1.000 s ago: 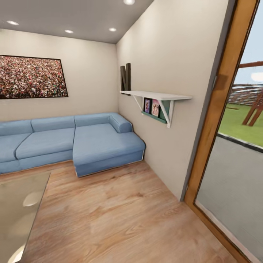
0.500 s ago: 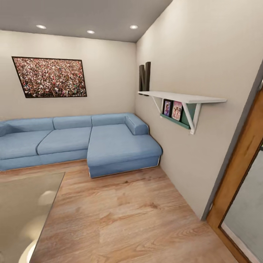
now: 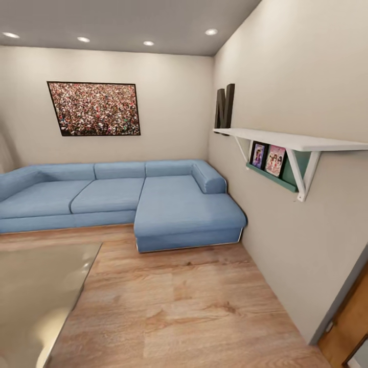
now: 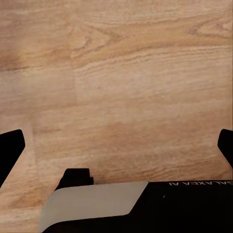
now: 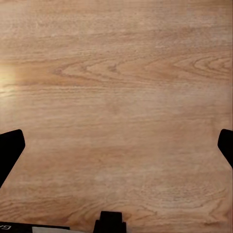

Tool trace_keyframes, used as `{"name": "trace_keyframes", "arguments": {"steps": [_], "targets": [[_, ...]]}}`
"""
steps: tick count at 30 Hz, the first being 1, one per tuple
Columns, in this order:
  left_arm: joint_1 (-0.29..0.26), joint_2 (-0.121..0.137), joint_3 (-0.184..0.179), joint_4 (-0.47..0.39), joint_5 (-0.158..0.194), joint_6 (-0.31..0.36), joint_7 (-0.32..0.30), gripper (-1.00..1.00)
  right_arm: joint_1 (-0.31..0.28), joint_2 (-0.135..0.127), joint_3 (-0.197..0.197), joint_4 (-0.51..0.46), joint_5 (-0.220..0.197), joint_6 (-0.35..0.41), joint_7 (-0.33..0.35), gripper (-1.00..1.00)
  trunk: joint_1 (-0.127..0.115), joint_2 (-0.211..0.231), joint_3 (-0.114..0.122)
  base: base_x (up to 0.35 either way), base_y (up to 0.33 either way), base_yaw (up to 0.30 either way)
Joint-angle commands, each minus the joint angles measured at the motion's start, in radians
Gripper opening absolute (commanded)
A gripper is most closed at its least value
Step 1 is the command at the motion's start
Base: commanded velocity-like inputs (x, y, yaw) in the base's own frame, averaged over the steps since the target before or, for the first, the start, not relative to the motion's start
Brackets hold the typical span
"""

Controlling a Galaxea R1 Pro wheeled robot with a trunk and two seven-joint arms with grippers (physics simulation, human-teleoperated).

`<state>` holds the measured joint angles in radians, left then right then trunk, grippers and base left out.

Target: Turn on the radio receiver that's on the table in the living room.

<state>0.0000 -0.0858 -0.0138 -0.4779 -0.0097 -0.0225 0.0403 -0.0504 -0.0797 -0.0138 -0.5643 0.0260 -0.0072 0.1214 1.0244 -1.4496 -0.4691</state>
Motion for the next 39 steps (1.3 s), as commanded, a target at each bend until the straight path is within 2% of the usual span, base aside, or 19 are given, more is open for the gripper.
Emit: {"name": "trace_keyframes", "arguments": {"steps": [1, 18, 28, 39], "targets": [[0.000, 0.000, -0.002, -0.001, -0.001, -0.002, 0.004, 1.00, 0.000, 0.000, -0.002, 0.000, 0.003, -0.001, 0.004, 1.00, 0.001, 0.000, -0.001, 0.326, -0.136, 0.053], [0.000, 0.001, -0.002, -0.001, 0.000, -0.002, 0.004, 1.00, 0.000, 0.000, -0.002, 0.000, 0.003, -0.001, 0.004, 1.00, 0.001, 0.000, -0.001, 0.326, -0.135, 0.022], [0.000, 0.001, -0.002, -0.001, 0.001, -0.003, 0.004, 1.00, 0.000, 0.000, -0.002, 0.000, 0.003, -0.001, 0.004, 1.00, 0.001, 0.000, -0.001, 0.291, -0.107, 0.235], [0.000, 0.001, -0.001, -0.001, 0.002, -0.004, 0.004, 1.00, 0.000, 0.000, -0.002, 0.000, 0.003, -0.001, 0.004, 1.00, 0.001, 0.000, -0.001, 0.024, -0.008, 0.289]]}}
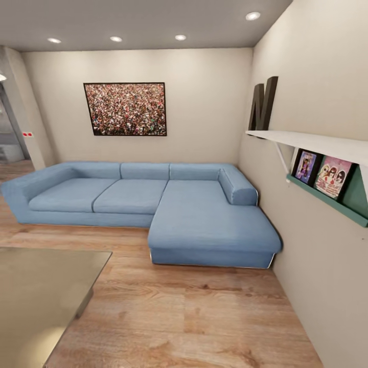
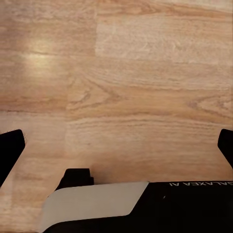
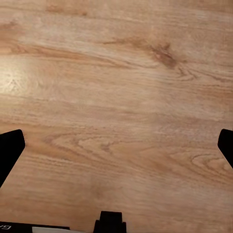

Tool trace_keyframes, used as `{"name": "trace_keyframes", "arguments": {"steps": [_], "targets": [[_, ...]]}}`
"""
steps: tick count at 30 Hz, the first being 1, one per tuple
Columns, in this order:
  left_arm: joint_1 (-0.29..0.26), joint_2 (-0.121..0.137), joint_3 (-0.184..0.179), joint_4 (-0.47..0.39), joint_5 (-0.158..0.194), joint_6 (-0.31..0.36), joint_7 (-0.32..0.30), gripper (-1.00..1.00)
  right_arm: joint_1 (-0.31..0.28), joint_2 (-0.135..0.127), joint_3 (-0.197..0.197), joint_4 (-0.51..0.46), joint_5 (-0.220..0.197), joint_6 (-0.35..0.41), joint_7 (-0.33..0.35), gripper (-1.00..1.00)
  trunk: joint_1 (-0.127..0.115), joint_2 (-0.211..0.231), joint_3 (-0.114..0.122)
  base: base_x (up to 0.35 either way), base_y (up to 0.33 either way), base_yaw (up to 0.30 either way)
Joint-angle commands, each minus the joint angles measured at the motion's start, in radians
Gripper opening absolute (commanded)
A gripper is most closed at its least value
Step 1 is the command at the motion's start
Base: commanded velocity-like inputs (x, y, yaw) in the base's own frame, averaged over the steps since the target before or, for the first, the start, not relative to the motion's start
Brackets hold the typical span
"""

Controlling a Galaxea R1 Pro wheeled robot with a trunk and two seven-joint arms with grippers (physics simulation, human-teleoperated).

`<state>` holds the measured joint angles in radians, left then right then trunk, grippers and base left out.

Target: Turn on the radio receiver that's on the table in the living room.

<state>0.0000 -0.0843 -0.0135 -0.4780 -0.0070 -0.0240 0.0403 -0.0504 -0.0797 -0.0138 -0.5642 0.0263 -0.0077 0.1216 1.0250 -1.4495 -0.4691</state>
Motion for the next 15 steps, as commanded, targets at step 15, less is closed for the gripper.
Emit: {"name": "trace_keyframes", "arguments": {"steps": [15], "targets": [[0.000, 0.000, 0.000, -0.001, -0.001, -0.002, 0.004, 1.00, 0.000, 0.000, 0.000, 0.001, 0.003, -0.001, 0.004, 1.00, 0.000, 0.000, -0.001, 0.000, 0.000, 0.291]]}}
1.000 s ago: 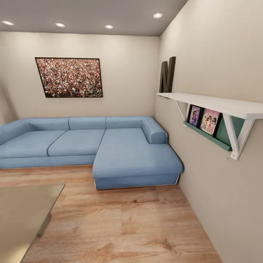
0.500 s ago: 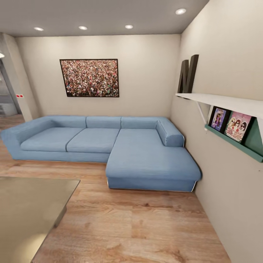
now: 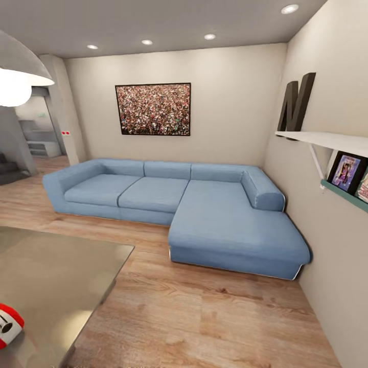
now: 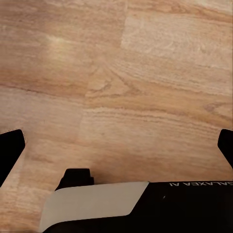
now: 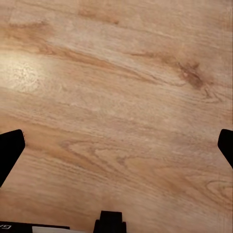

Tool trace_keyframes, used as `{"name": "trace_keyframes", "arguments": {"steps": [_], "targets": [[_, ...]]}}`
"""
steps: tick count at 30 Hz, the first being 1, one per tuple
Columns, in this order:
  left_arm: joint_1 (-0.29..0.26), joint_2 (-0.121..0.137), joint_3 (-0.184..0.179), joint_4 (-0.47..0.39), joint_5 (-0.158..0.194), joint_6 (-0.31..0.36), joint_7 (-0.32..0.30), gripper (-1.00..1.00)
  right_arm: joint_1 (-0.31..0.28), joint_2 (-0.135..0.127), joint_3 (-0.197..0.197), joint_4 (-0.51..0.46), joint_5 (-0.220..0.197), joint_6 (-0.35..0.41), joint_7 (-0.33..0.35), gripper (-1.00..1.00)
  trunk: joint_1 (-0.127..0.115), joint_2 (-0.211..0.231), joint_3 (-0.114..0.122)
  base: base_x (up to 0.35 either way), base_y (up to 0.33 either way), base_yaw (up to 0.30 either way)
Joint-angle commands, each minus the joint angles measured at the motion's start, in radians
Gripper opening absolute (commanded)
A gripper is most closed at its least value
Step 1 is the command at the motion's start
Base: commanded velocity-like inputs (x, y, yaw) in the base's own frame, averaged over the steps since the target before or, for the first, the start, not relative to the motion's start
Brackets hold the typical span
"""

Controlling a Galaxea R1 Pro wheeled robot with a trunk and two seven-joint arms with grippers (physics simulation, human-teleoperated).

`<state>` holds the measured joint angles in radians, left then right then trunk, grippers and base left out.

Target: Turn on the radio receiver that's on the table in the living room.

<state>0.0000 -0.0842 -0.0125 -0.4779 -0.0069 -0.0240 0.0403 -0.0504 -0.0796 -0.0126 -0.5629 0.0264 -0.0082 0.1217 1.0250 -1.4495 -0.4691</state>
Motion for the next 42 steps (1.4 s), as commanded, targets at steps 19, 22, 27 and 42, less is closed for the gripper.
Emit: {"name": "trace_keyframes", "arguments": {"steps": [19, 22, 27, 42], "targets": [[0.000, 0.000, -0.001, 0.000, -0.001, -0.002, 0.005, 1.00, 0.000, 0.000, -0.001, 0.000, 0.003, -0.001, 0.004, 1.00, 0.000, 0.000, -0.001, 0.000, 0.000, 0.291], [0.000, 0.000, -0.001, 0.000, -0.001, -0.002, 0.005, 1.00, 0.000, 0.000, -0.001, 0.000, 0.003, -0.001, 0.004, 1.00, 0.000, 0.000, -0.001, 0.000, 0.000, 0.291], [0.000, 0.000, -0.001, 0.000, -0.001, -0.002, 0.005, 1.00, 0.000, 0.000, -0.001, 0.000, 0.003, 0.000, 0.004, 1.00, 0.000, 0.000, -0.001, 0.000, 0.000, 0.291], [0.000, 0.001, -0.001, -0.001, -0.001, -0.002, 0.006, 1.00, -0.001, 0.000, -0.001, 0.000, 0.003, -0.001, 0.004, 1.00, 0.000, 0.000, -0.001, 0.154, -0.110, 0.291]]}}
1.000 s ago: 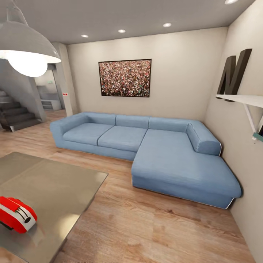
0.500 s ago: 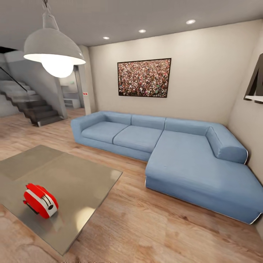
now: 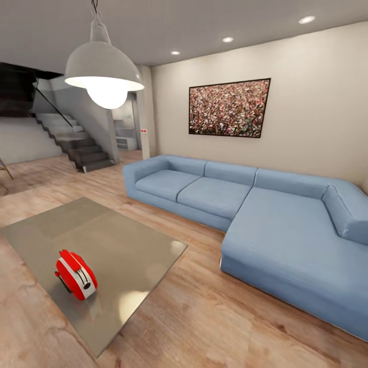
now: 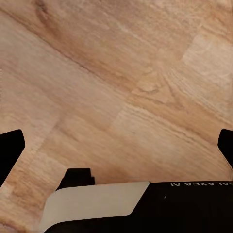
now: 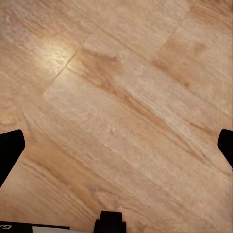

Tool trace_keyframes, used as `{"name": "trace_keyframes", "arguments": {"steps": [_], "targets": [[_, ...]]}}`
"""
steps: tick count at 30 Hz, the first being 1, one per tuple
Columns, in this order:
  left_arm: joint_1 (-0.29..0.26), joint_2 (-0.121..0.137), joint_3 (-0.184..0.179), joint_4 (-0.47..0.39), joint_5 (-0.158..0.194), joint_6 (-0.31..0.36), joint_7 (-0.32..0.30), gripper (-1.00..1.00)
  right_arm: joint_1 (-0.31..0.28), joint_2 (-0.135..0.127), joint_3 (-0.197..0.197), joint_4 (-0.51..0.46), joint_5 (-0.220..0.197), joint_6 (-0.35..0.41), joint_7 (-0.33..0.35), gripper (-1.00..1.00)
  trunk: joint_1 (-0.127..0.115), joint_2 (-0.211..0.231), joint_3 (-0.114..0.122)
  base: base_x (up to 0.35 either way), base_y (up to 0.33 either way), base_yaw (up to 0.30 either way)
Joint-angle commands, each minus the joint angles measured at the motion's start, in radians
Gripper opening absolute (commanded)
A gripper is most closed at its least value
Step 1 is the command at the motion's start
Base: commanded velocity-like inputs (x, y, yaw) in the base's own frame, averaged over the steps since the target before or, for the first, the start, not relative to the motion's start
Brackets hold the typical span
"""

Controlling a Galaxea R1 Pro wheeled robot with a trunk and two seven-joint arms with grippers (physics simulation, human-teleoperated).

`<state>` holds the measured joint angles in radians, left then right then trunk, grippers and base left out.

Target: Turn on the radio receiver that's on the table in the living room.

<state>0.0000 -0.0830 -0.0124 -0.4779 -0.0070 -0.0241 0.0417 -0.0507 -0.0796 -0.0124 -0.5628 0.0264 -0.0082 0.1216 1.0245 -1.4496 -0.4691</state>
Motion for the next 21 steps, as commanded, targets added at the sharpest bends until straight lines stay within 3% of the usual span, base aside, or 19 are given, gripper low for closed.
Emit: {"name": "trace_keyframes", "arguments": {"steps": [1, 16, 21], "targets": [[0.000, 0.000, -0.001, -0.001, -0.001, -0.002, 0.004, 1.00, 0.000, 0.000, -0.001, 0.000, 0.003, -0.001, 0.004, 1.00, 0.001, 0.000, -0.001, 0.302, -0.138, 0.291], [0.000, 0.000, -0.001, -0.001, -0.001, -0.002, 0.006, 1.00, 0.000, 0.000, -0.001, 0.000, 0.004, 0.000, 0.004, 1.00, 0.001, 0.000, -0.001, 0.308, -0.129, 0.291], [0.000, 0.006, 0.007, -0.002, 0.001, -0.003, 0.016, 1.00, 0.000, 0.000, -0.001, 0.000, 0.032, -0.001, 0.004, 1.00, 0.001, 0.000, -0.001, 0.309, -0.116, 0.291]]}}
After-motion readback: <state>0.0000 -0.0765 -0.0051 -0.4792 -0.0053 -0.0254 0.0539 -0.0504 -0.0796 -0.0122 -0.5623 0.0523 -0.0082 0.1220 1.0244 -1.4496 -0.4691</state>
